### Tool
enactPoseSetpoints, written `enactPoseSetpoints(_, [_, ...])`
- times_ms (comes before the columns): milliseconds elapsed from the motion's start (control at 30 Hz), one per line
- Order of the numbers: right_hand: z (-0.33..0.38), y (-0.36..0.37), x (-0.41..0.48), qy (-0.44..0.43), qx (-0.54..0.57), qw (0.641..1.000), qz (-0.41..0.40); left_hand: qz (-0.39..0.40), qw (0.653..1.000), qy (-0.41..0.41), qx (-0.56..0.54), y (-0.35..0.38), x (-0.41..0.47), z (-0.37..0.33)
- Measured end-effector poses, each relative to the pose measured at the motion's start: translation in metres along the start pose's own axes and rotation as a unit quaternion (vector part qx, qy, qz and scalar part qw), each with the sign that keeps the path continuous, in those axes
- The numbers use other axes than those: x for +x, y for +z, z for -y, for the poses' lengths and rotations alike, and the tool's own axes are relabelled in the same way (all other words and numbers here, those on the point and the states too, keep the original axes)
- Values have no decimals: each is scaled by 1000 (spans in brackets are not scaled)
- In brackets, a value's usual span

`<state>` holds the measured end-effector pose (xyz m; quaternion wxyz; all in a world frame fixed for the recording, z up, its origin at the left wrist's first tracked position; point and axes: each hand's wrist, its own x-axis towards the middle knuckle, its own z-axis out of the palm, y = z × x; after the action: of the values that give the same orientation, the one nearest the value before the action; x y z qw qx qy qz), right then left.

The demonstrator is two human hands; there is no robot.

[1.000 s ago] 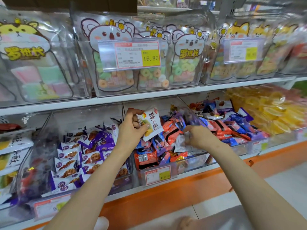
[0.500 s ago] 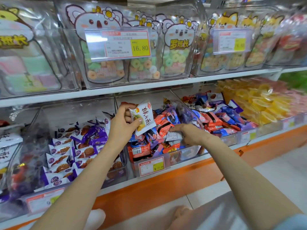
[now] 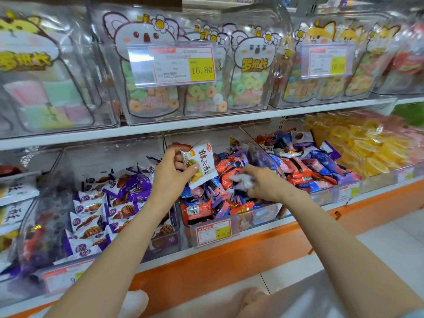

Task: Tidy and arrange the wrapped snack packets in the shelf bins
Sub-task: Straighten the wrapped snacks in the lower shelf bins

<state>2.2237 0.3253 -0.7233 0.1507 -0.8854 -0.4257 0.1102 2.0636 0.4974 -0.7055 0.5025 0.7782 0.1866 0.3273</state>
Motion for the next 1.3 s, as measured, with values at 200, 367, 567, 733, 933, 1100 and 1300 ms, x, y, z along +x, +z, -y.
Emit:
enactPoseSetpoints(200, [4,-27,-15,24,312,941,-131,10,1000,-8,2,-1,0,-4])
enactPoseSetpoints(367, [0,-20,-7,67,446,886,-108,45,999,8,23,-4,-2,-5])
enactPoseSetpoints(567, [2,-21,-7,47,515,850,-101,89,995,24,48,-7,-2,-2])
enactPoseSetpoints(733, [7,-23,-10,30,555,823,-119,106,993,38,44,-10,-3,-7])
enactPoseSetpoints(933, [25,-22,-15,11,547,829,-119,79,996,28,12,-25,-16,-17])
enactPoseSetpoints(1100, [62,-14,-24,-11,541,837,-82,0,999,-12,-39,-59,-47,-23])
enactPoseSetpoints(1300, [135,17,-36,-64,511,857,-10,-195,979,-41,-33,-118,-100,-16])
